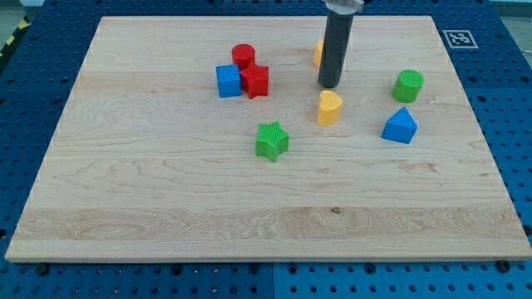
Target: Push the yellow heart into the yellow hexagon
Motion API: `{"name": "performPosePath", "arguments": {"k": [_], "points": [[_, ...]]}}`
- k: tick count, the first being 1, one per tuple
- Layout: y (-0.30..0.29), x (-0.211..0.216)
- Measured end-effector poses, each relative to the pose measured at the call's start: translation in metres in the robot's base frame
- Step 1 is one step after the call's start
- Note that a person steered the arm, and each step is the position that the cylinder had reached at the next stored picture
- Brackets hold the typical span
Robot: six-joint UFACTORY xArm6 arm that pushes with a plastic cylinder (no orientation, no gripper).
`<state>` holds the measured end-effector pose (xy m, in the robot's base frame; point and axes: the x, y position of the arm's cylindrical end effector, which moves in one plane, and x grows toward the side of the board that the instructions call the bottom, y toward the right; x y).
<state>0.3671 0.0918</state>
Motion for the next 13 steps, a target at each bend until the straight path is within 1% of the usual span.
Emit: {"name": "performPosePath", "arguments": {"k": [1, 2, 3, 4, 5, 6, 7, 10, 13], "points": [[-0.011, 0.021], [-0.05, 0.022], [-0.076, 0.033], [-0.054, 0.078], [-0.012, 0.084], [0.017, 0.063], [0.02, 0.047], [0.016, 0.047], [-0.001, 0.043]]}}
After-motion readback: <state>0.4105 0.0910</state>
